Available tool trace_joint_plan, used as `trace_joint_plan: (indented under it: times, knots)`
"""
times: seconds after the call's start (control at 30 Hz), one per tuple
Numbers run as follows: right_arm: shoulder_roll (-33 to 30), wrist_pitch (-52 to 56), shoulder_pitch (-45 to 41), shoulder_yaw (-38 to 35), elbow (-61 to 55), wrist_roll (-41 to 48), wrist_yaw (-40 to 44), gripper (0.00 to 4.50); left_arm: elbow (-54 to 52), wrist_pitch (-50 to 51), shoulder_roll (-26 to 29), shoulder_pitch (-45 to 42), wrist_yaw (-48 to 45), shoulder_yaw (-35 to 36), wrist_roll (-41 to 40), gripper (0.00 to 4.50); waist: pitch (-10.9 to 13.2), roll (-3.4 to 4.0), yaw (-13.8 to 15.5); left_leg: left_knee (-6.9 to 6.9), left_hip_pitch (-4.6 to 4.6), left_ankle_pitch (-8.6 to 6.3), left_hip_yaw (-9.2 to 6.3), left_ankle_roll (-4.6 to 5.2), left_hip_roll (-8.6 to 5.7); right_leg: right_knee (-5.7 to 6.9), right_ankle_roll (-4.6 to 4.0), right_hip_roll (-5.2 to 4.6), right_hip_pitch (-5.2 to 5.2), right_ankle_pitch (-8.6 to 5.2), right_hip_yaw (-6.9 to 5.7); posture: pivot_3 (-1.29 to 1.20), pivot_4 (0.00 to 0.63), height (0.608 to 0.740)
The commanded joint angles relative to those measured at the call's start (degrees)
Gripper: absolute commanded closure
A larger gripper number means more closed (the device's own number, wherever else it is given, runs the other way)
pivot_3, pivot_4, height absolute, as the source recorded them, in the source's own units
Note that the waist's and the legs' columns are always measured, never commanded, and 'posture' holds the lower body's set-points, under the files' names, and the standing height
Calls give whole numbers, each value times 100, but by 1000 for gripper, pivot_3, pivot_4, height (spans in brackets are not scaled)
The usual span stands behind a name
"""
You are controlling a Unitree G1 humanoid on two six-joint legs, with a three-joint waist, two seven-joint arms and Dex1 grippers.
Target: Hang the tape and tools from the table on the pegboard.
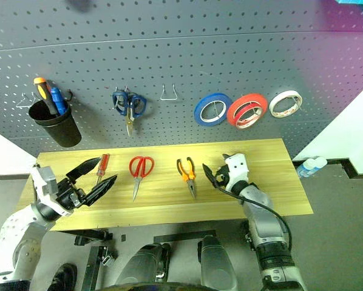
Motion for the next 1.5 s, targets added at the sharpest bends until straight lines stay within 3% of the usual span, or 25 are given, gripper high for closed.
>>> trace_joint_plan:
  times: [0.03,0.27,0.63,1.0,1.13,1.5]
  knots:
    - [165,954,-73,340,-513,-346,-400,24,-46,-294,-9,263,50,230,94,0,2,-1,30,0,-1,0,0,0,0,-2,0,0,0,0,0,-25,200,740]
    - [726,2851,-512,336,-883,-201,-893,24,31,-580,72,511,130,455,206,0,11,-3,118,-1,-4,0,-6,0,3,-4,-13,0,-1,-8,-1,2,219,740]
    - [1046,3980,-1124,412,-708,-325,-1353,24,-340,-480,88,1038,153,527,45,0,46,-11,127,-19,-14,-5,-11,7,2,-19,-6,-3,-12,-5,-6,29,249,740]
    - [1296,4153,-1121,555,-553,-338,-1514,24,-845,-303,115,1383,286,507,-54,0,218,-32,123,-20,-28,-5,-13,8,4,-23,-19,-4,-23,-15,-6,51,289,740]
    - [1265,4091,-1111,606,-501,-406,-1553,24,-1093,-158,114,1510,362,473,-81,0,242,-41,116,-15,-102,-4,-13,7,3,-17,-3,-4,-101,-3,-7,51,305,740]
    - [1367,3863,-1383,522,-120,-411,-1640,24,-1438,141,130,1544,535,443,-114,0,423,-54,114,-19,-112,-4,-13,7,4,-19,-4,-6,-112,-4,-8,57,329,740]
